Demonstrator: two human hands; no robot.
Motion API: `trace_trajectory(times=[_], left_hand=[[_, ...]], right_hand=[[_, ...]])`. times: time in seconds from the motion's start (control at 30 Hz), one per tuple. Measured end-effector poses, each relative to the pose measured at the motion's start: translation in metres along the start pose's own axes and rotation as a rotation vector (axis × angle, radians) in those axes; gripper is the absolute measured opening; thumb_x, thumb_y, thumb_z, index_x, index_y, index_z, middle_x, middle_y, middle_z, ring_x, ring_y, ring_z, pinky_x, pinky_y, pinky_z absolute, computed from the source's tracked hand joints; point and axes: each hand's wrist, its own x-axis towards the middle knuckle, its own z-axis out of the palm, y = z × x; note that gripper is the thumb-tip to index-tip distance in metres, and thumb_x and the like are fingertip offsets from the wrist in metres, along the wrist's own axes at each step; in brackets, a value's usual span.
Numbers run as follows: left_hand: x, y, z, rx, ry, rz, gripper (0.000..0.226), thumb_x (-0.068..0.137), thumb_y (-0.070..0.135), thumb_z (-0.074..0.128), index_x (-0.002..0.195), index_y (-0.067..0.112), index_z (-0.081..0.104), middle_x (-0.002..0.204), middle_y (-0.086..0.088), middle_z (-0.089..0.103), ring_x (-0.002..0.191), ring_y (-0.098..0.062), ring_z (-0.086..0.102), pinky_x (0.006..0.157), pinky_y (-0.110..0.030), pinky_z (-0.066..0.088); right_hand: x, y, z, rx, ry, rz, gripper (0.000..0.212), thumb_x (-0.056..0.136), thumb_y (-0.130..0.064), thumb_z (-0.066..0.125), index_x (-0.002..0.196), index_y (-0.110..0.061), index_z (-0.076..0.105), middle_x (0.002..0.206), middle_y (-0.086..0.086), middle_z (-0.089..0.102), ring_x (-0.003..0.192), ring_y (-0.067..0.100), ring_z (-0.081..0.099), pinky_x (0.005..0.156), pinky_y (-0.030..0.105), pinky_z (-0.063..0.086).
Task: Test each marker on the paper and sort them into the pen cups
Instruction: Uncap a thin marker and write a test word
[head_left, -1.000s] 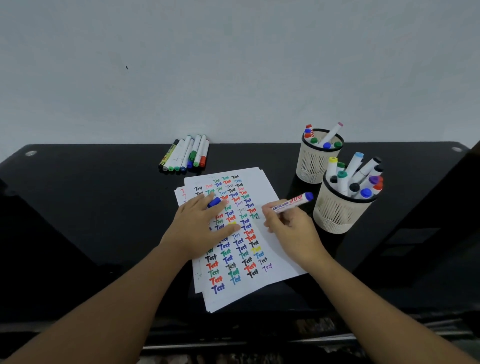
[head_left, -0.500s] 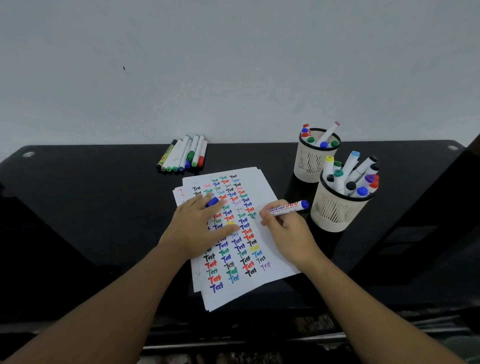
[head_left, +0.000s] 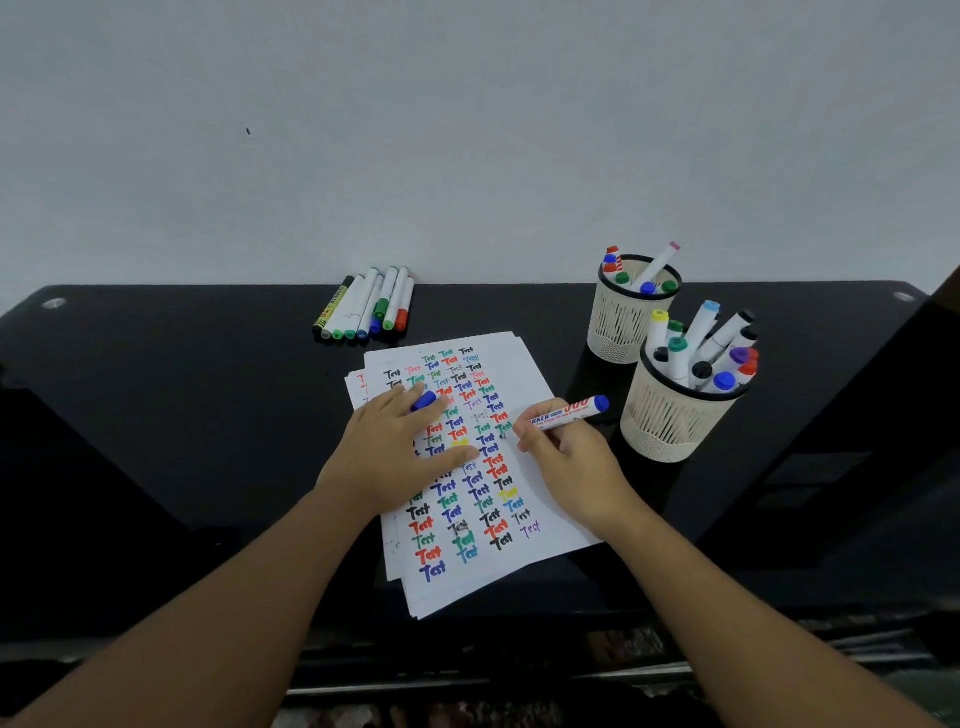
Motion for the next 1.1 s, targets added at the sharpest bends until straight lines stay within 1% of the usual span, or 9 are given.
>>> trace_trajectory(times=[0.17, 0.3, 0.43, 0.5, 0.63, 0.73, 0.8, 0.93, 1.1], left_hand=[[-0.0011, -0.0010, -0.0004, 0.005, 0.005, 0.001, 0.095, 0.078, 0.094, 0.033, 0.158, 0.045, 0.022, 0.169, 0.012, 0.010, 0.156, -0.015, 0.005, 0.127, -0.045, 0.006], [-0.0007, 0.0003, -0.0016, 0.005, -0.013, -0.005, 0.095, 0.078, 0.093, 0.034, 0.159, 0.045, 0.021, 0.169, 0.013, 0.009, 0.156, -0.015, 0.003, 0.126, -0.044, 0.005], [-0.0009, -0.0003, -0.0008, -0.002, -0.006, -0.006, 0.096, 0.076, 0.094, 0.033, 0.158, 0.045, 0.022, 0.169, 0.013, 0.009, 0.156, -0.014, 0.004, 0.126, -0.044, 0.004], [-0.0011, 0.0002, -0.0008, -0.003, -0.005, -0.004, 0.097, 0.076, 0.094, 0.033, 0.158, 0.045, 0.023, 0.169, 0.012, 0.010, 0.156, -0.014, 0.004, 0.126, -0.044, 0.005], [-0.0010, 0.0009, -0.0019, -0.001, -0.012, -0.007, 0.095, 0.077, 0.093, 0.034, 0.158, 0.045, 0.022, 0.169, 0.012, 0.009, 0.156, -0.015, 0.004, 0.126, -0.044, 0.004], [-0.0007, -0.0004, -0.0015, -0.006, -0.010, -0.003, 0.095, 0.077, 0.094, 0.034, 0.158, 0.046, 0.022, 0.169, 0.013, 0.009, 0.156, -0.014, 0.003, 0.126, -0.044, 0.004], [-0.0009, -0.0004, -0.0014, -0.011, -0.011, -0.003, 0.096, 0.076, 0.094, 0.034, 0.158, 0.046, 0.022, 0.169, 0.013, 0.009, 0.156, -0.014, 0.003, 0.125, -0.043, 0.004], [-0.0011, 0.0000, -0.0017, -0.014, -0.006, -0.003, 0.097, 0.075, 0.095, 0.033, 0.158, 0.045, 0.023, 0.169, 0.013, 0.009, 0.156, -0.014, 0.003, 0.126, -0.044, 0.004], [-0.0011, 0.0000, -0.0015, -0.012, -0.008, -0.003, 0.096, 0.076, 0.094, 0.034, 0.158, 0.046, 0.023, 0.169, 0.013, 0.009, 0.156, -0.014, 0.003, 0.126, -0.044, 0.004]], right_hand=[[-0.0002, 0.0005, 0.0002, -0.035, -0.012, 0.008, 0.012, 0.104, -0.038, 0.060, 0.093, -0.036, 0.062, 0.095, -0.008, 0.071, 0.091, 0.011, 0.067, 0.088, 0.043, 0.058], [-0.0018, -0.0007, -0.0001, -0.036, 0.026, 0.002, 0.012, 0.105, -0.037, 0.058, 0.094, -0.035, 0.060, 0.095, -0.009, 0.068, 0.091, 0.010, 0.065, 0.086, 0.039, 0.057], [-0.0026, -0.0022, -0.0012, -0.019, 0.008, 0.014, 0.009, 0.105, -0.037, 0.058, 0.099, -0.033, 0.062, 0.097, -0.010, 0.069, 0.093, 0.009, 0.065, 0.086, 0.035, 0.056], [-0.0035, -0.0027, -0.0023, -0.036, -0.005, 0.001, 0.009, 0.106, -0.037, 0.057, 0.100, -0.031, 0.061, 0.096, -0.009, 0.069, 0.091, 0.009, 0.065, 0.084, 0.034, 0.056], [-0.0036, -0.0047, -0.0027, -0.030, -0.015, -0.007, 0.013, 0.106, -0.037, 0.055, 0.094, -0.032, 0.058, 0.091, -0.008, 0.068, 0.088, 0.011, 0.066, 0.082, 0.034, 0.056], [-0.0044, -0.0038, -0.0032, 0.026, 0.025, -0.001, 0.015, 0.106, -0.036, 0.056, 0.094, -0.030, 0.060, 0.089, -0.008, 0.066, 0.086, 0.009, 0.064, 0.079, 0.030, 0.053], [-0.0042, -0.0014, -0.0036, 0.047, 0.044, 0.003, 0.014, 0.106, -0.037, 0.056, 0.094, -0.030, 0.060, 0.090, -0.009, 0.066, 0.086, 0.008, 0.064, 0.079, 0.028, 0.052], [-0.0028, 0.0007, -0.0017, -0.013, 0.023, 0.003, 0.017, 0.106, -0.039, 0.056, 0.090, -0.035, 0.059, 0.091, -0.009, 0.067, 0.089, 0.012, 0.065, 0.083, 0.036, 0.055], [-0.0022, 0.0008, -0.0015, -0.037, 0.032, 0.000, 0.016, 0.106, -0.040, 0.055, 0.091, -0.035, 0.057, 0.091, -0.009, 0.067, 0.089, 0.012, 0.065, 0.082, 0.036, 0.056]])
